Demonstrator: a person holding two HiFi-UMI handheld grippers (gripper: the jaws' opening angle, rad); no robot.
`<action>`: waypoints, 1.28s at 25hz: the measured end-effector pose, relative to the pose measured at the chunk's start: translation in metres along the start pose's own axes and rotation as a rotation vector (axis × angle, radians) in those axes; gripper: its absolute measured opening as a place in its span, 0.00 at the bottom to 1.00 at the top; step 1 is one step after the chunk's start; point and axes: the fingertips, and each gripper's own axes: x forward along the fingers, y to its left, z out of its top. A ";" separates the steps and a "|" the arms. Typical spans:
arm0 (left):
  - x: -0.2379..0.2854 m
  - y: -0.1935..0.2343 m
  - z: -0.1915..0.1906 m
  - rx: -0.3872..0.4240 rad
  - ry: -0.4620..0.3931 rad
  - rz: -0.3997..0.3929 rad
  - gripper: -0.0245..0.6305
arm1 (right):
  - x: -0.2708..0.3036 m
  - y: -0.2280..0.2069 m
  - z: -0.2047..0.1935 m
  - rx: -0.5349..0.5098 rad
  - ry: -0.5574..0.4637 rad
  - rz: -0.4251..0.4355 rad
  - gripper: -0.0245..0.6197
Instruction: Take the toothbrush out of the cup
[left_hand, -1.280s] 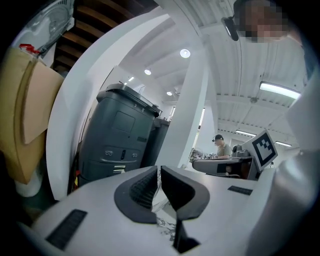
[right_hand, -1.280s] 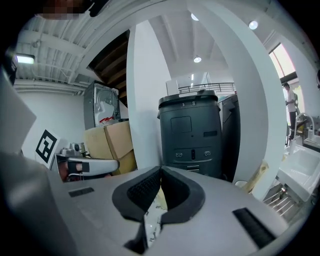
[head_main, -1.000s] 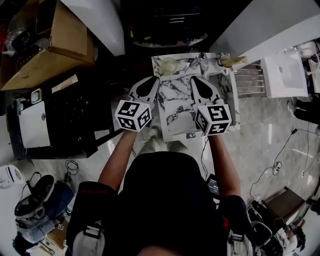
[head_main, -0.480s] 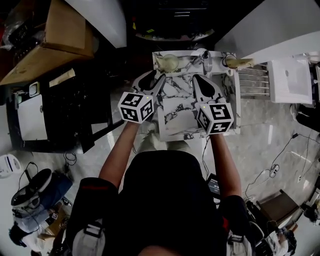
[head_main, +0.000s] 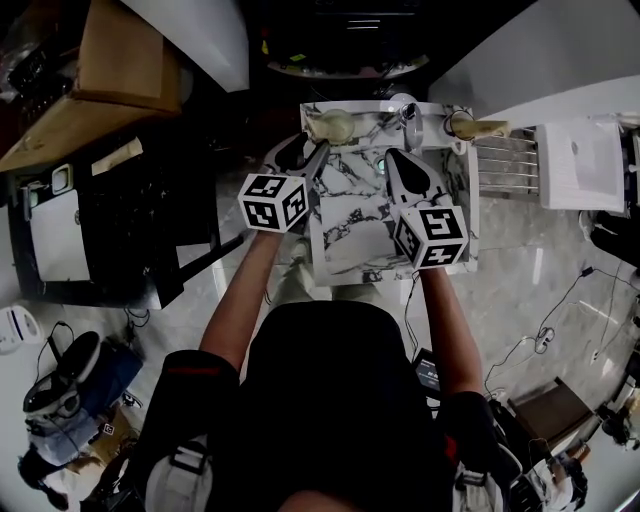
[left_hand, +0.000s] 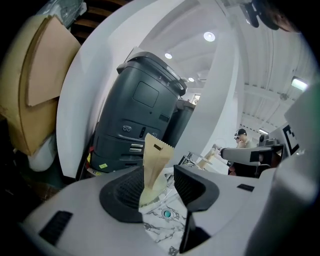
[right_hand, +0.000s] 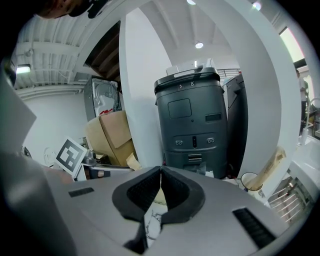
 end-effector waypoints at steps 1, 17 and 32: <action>0.002 0.000 0.000 -0.002 0.002 0.001 0.31 | 0.000 -0.002 -0.001 0.002 0.003 -0.003 0.09; 0.034 0.010 0.005 0.020 0.030 0.047 0.33 | 0.002 -0.013 -0.003 0.012 0.022 -0.008 0.09; 0.045 0.019 -0.005 0.074 0.088 0.111 0.24 | 0.001 -0.021 -0.004 0.022 0.030 -0.010 0.09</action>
